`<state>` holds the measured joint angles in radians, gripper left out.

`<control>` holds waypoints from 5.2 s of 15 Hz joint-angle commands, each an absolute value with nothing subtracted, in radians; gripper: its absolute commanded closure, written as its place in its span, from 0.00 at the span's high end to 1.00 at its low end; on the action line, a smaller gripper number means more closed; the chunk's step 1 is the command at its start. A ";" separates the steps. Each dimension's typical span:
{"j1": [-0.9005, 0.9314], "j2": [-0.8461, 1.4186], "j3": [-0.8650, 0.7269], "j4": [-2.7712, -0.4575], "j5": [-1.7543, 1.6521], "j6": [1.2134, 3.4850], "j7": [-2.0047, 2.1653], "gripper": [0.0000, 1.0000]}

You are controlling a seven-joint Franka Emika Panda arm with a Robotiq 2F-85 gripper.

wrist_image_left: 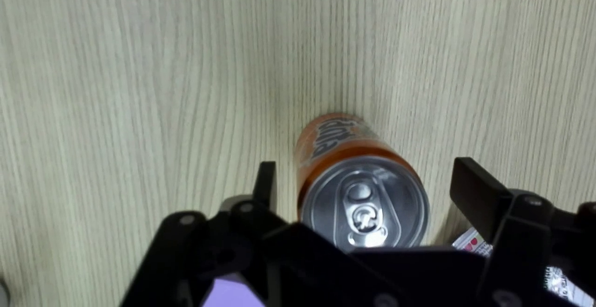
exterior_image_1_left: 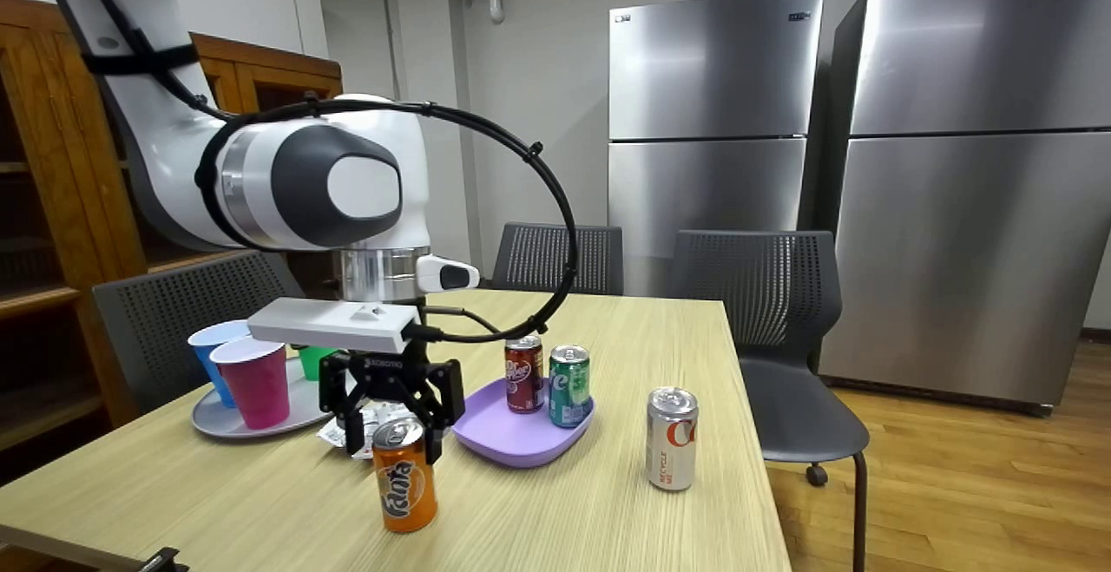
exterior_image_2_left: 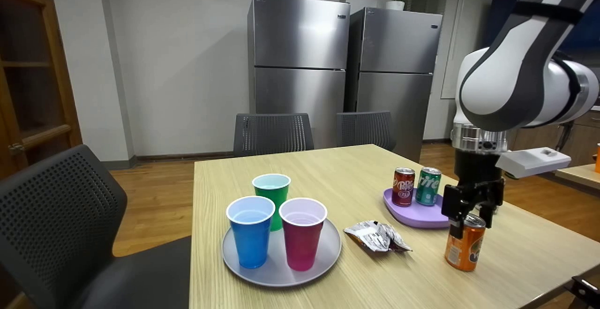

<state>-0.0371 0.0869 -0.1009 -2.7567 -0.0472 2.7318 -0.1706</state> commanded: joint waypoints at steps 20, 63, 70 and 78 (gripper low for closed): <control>-0.044 -0.018 -0.070 -2.682 0.010 2.680 -0.192 0.38; -0.129 0.378 -0.040 -2.195 0.106 2.488 -0.199 0.99; -0.147 0.243 -0.043 -2.268 0.123 2.499 -0.230 1.00; -0.200 0.088 -0.119 -2.376 0.114 2.481 -0.253 1.00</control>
